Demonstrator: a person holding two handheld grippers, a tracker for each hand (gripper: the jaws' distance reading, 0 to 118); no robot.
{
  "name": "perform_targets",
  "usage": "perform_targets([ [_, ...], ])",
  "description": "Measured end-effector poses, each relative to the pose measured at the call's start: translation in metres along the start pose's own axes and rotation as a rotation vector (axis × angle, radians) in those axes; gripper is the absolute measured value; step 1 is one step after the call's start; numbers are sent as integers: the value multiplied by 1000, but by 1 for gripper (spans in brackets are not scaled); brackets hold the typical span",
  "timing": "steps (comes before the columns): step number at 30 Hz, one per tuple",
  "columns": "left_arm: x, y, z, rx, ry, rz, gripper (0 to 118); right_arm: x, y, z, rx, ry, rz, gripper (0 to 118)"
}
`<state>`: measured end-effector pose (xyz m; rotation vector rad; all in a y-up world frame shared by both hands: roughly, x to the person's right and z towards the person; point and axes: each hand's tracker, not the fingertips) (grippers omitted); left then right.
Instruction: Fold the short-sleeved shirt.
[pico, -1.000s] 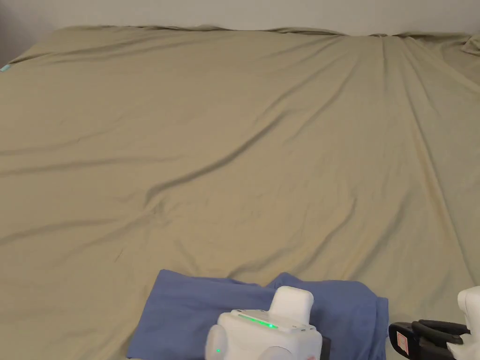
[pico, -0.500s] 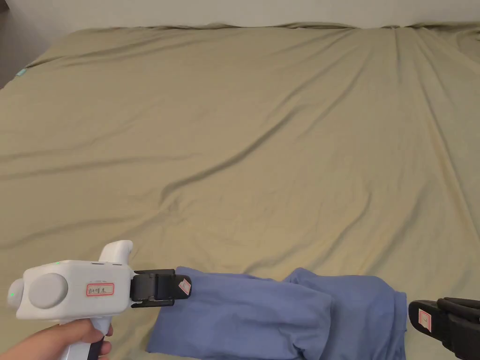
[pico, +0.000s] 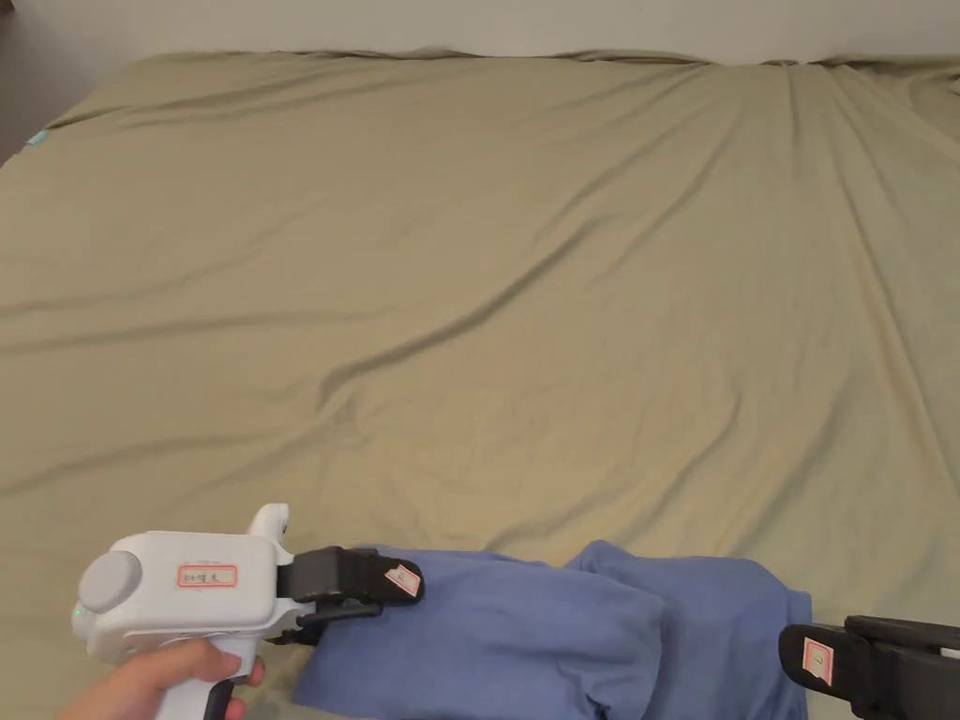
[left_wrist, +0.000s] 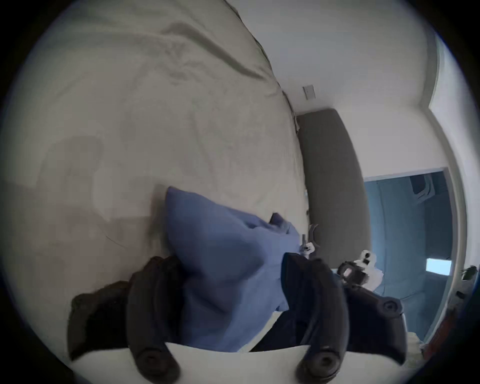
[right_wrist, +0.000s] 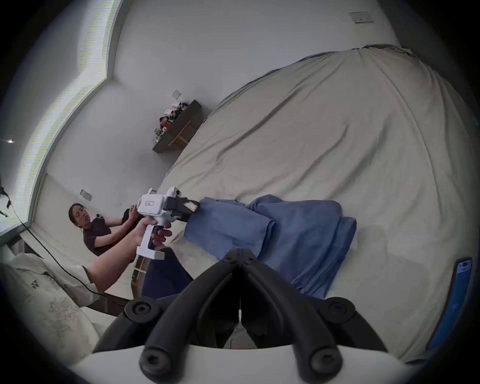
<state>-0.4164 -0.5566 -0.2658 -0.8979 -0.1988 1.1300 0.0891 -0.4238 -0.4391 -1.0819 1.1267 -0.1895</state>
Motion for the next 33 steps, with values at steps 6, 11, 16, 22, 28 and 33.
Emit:
perform_targets([
  [6,-13,-10,14,45,19,106,20,-5,2,2,3,-14,13,2],
  [11,15,-26,41,133,-46,129,16,-3,1,9,19,-51,17,2],
  [16,47,-39,51,163,-61,56,15,9,1,13,72,-38,-84,2],
  [22,29,-26,89,187,126,67,12,4,2,23,85,-77,-61,2],
  [28,67,-17,111,257,506,-70,12,-3,0,28,66,-191,-2,2],
  [33,99,-25,75,273,449,-125,12,-2,-1,21,52,-194,-7,2],
])
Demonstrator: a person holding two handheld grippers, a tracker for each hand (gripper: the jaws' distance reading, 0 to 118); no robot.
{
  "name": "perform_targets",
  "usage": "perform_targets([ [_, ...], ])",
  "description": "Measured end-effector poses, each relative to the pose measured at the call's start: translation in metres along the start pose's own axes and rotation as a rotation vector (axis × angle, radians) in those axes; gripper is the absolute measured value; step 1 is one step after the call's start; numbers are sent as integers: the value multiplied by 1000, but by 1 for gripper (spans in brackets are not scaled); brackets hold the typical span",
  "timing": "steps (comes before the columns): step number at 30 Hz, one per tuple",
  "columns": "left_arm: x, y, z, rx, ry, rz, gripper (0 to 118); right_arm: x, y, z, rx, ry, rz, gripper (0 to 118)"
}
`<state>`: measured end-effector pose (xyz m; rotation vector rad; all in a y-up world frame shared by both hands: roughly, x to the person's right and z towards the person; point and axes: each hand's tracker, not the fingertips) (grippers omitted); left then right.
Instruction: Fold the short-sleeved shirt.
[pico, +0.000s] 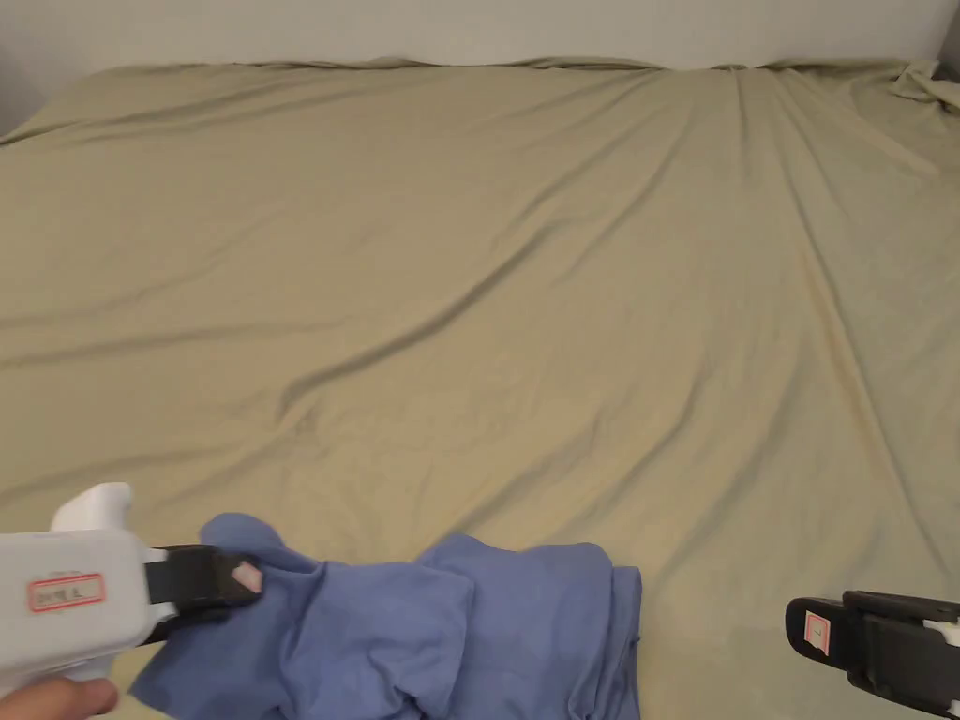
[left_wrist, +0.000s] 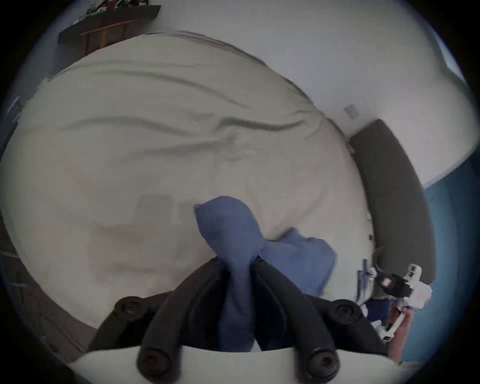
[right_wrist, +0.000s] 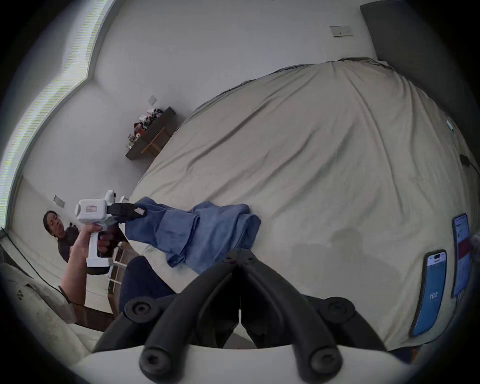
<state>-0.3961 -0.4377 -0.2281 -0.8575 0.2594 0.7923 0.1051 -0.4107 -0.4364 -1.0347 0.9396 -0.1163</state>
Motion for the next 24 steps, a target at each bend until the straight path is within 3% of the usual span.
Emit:
perform_targets([
  [5,97,-38,-44,-55,-38,-131,12,-2,-1,-4,-15,-1,2,2],
  [7,115,-46,-73,-105,-99,-153,12,-1,-1,-5,-18,-8,16,2],
  [10,136,-60,-118,-149,-53,-205,12,0,1,-3,-16,-8,16,2],
  [15,141,-79,-167,-150,2,-138,12,1,1,-4,-20,-11,4,2],
  [16,140,-82,-170,-124,-2,-157,21,1,1,-5,-25,-11,2,2],
  [17,140,-85,-164,-80,-108,-177,43,2,0,-7,-29,-9,2,2],
  [19,137,-84,-145,-101,-341,-91,107,3,-2,-10,-37,-9,6,2],
  [20,132,-81,-134,-138,-419,-34,118,4,-3,-10,-40,-7,7,2],
  [24,112,-63,-93,-67,-378,55,118,9,-3,-6,-33,24,-13,2],
])
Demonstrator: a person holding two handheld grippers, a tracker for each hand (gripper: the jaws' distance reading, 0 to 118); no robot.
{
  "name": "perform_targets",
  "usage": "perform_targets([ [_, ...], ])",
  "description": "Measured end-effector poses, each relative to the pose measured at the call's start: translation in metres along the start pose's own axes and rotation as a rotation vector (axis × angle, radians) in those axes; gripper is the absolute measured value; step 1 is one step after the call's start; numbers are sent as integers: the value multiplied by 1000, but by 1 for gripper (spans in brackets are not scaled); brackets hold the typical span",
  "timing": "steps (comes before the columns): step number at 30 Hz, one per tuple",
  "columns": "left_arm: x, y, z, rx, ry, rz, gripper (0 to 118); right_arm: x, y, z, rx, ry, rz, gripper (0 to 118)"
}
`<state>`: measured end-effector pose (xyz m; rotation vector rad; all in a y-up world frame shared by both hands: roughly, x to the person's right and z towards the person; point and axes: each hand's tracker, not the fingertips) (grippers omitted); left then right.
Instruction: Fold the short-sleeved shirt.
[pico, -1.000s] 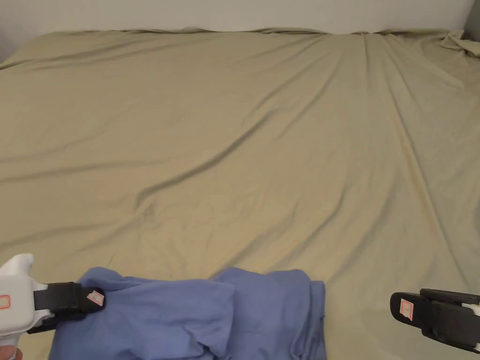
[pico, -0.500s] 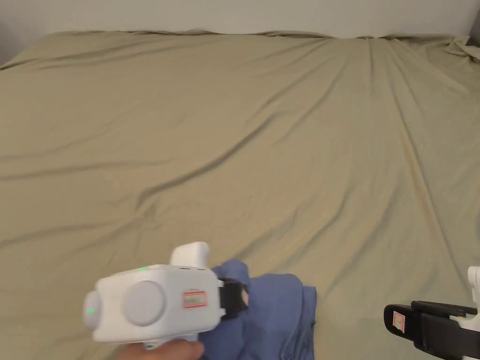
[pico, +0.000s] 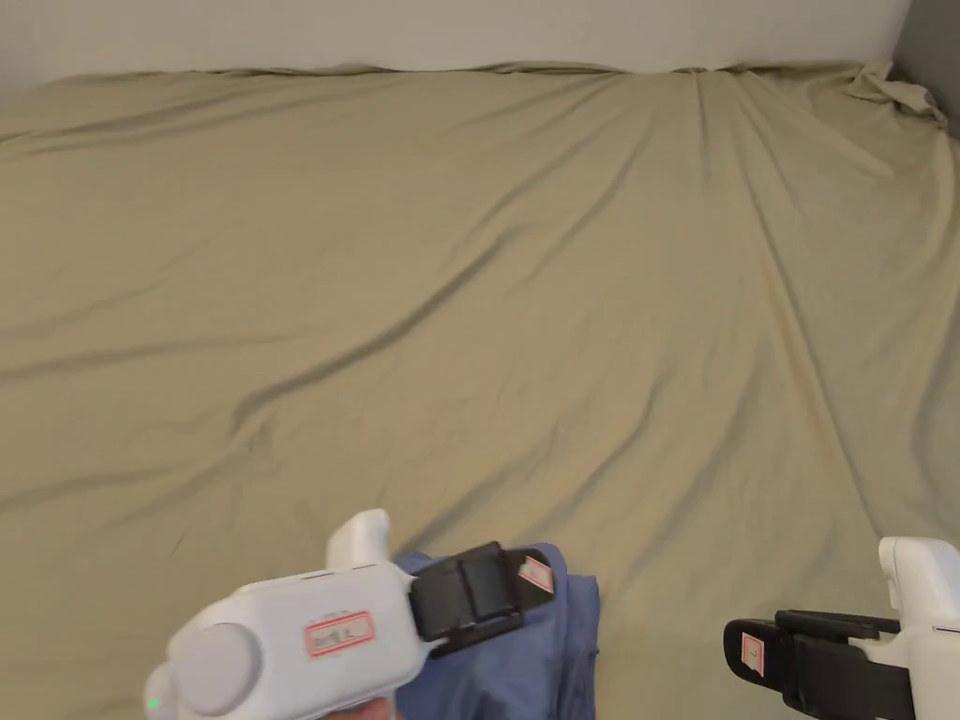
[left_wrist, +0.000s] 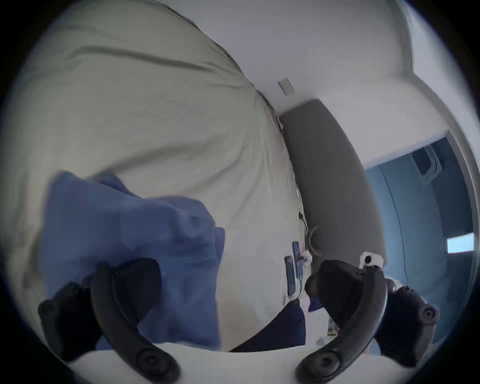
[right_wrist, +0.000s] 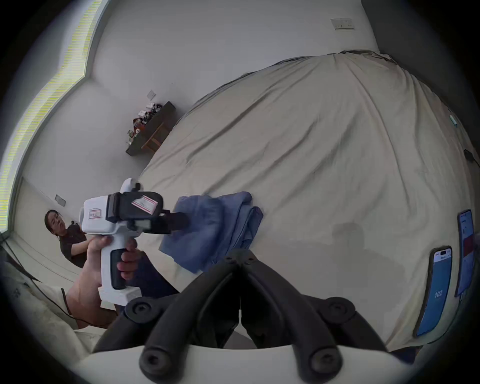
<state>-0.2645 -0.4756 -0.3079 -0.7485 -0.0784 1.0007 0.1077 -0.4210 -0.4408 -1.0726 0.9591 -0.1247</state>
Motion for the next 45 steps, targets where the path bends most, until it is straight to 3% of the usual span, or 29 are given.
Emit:
perform_targets([
  [2,-5,4,20,98,116,-56,115,1,2,4,8,6,-1,2],
  [3,-3,7,22,110,176,-87,95,1,2,5,11,1,2,2],
  [4,-2,8,22,105,277,-144,38,1,3,6,13,-11,8,2],
  [5,0,8,14,99,328,-194,7,0,4,7,12,-25,13,2],
  [6,1,5,5,80,368,-231,7,1,4,6,11,-35,16,2],
  [9,7,-12,-39,-31,269,-269,7,2,3,6,13,-42,16,2],
  [12,14,-46,-99,-168,386,-416,7,2,1,7,20,-40,-8,2],
  [14,23,-62,-118,-95,396,-502,7,0,-1,9,20,-40,-8,2],
  [15,29,-66,-121,-61,385,-509,7,-1,-2,10,18,-41,-4,2],
  [22,47,-74,-157,-276,248,-330,7,-3,2,20,41,-64,18,2],
  [25,57,-67,-124,-265,66,-328,7,-6,6,25,77,-45,30,2],
  [28,47,-39,-52,-130,14,-299,7,-8,11,18,91,-7,31,2],
  [31,10,-5,13,-16,115,-266,7,-11,14,-12,66,59,6,2],
  [34,-29,18,62,43,272,-246,7,-17,10,-67,-54,224,-32,2],
  [37,-49,28,82,55,331,-189,7,-19,2,-122,-145,336,-76,2],
  [38,-55,29,84,57,336,-170,7,-15,-1,-139,-177,322,-89,2],
  [39,-62,28,81,58,325,-153,7,-13,-2,-153,-220,241,-73,2],
  [41,-74,29,77,65,266,-35,7,-6,-8,-173,-256,-9,61,2],
  [42,-79,29,74,69,233,37,7,3,-14,-182,-270,-70,86,2],
  [43,-79,29,70,75,202,69,7,17,-14,-176,-216,122,-25,2],
  [44,-78,29,67,71,190,68,7,26,-9,-169,-220,145,-164,2],
  [45,-74,29,62,63,207,38,7,31,-8,-165,-239,79,-208,2],
])
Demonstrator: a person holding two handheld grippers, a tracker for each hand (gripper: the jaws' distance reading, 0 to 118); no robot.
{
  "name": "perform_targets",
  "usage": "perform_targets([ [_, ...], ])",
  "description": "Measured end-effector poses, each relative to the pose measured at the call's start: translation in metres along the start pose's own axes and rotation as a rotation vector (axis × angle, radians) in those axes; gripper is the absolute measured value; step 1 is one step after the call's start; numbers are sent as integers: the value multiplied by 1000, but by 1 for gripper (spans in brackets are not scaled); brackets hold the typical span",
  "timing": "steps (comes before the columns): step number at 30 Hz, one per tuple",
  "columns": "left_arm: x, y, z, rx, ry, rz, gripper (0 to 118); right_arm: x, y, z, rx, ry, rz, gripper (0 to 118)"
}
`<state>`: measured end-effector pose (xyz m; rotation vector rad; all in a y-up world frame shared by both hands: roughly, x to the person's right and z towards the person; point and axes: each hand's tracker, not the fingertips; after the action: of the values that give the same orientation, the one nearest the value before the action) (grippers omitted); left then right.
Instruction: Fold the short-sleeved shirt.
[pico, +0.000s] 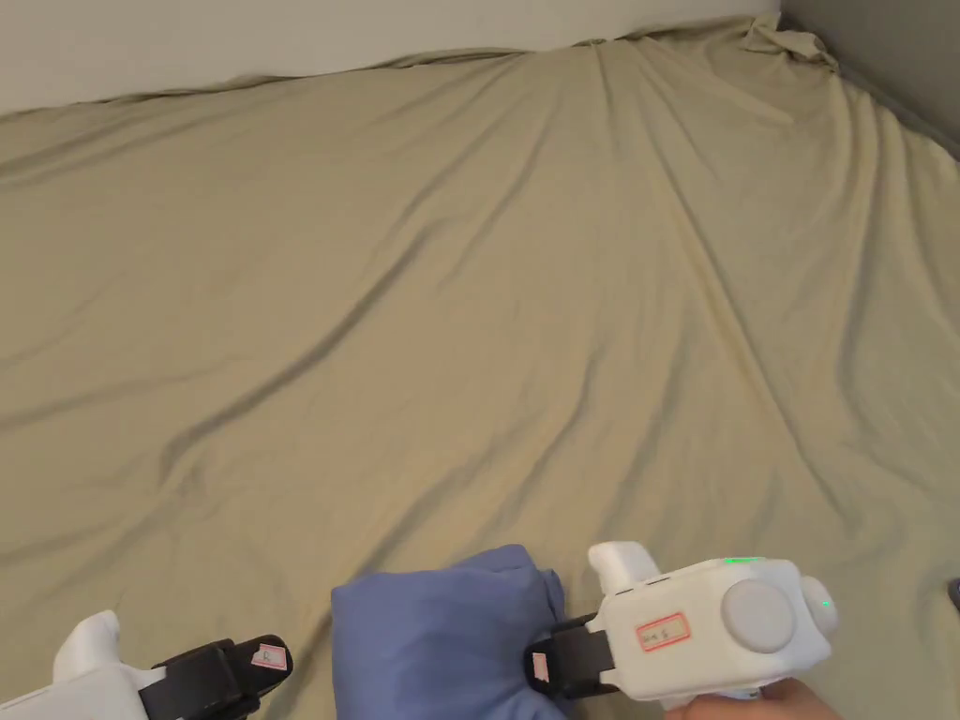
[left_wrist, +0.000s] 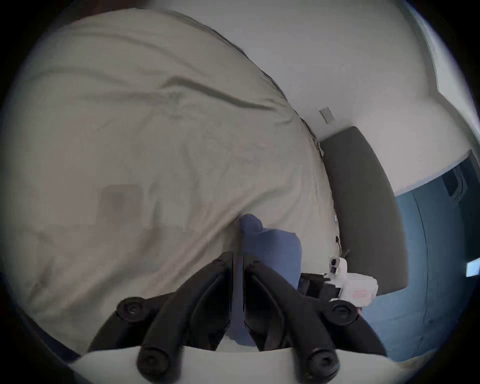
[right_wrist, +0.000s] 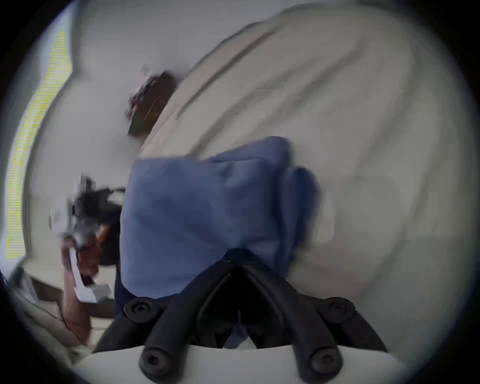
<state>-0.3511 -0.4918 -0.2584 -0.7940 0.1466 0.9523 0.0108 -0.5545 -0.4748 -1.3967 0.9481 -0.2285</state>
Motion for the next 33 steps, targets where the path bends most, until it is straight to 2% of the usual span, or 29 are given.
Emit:
perform_targets([
  [1,4,-1,-4,-15,11,-44,7,3,-2,4,35,-11,57,2],
  [3,13,-6,-11,-34,25,-109,7,1,-5,2,42,-76,221,2],
  [4,14,-7,-17,-48,32,-116,8,1,-4,1,49,-68,211,2],
  [6,12,-10,-26,-56,41,-113,9,-1,-6,0,46,-57,131,2],
  [8,8,-12,-32,-64,6,-106,17,-2,-6,0,47,-65,165,2],
  [9,8,-14,-34,-59,-21,-95,25,-1,-6,0,48,-61,162,2],
  [11,0,-15,-37,-48,-41,-104,52,4,-5,1,51,-39,125,2],
  [12,-2,-16,-39,-41,-61,-116,67,6,-5,1,51,-31,121,2],
  [13,-5,-16,-41,-44,-88,-122,88,9,-5,0,51,-21,116,2],
  [16,-16,-16,-40,-75,-229,-50,116,11,-4,1,49,-3,92,2],
  [18,-27,-17,-38,-40,-360,23,118,10,-5,0,50,-7,98,2],
  [20,-32,-21,-43,-39,-418,58,118,8,-5,0,50,-12,106,2],
  [25,-13,-34,-79,-186,-261,-148,118,13,-4,0,43,4,92,2],
  [27,-1,-36,-85,-153,-334,-167,118,11,-4,0,44,3,93,2],
  [29,11,-30,-96,-231,-332,-135,118,9,-3,0,41,-4,100,2],
  [32,16,-25,-105,-248,-238,-147,116,8,-3,1,38,-6,103,2],
  [33,20,-24,-103,-231,-177,-169,106,10,-3,0,38,-5,101,2],
])
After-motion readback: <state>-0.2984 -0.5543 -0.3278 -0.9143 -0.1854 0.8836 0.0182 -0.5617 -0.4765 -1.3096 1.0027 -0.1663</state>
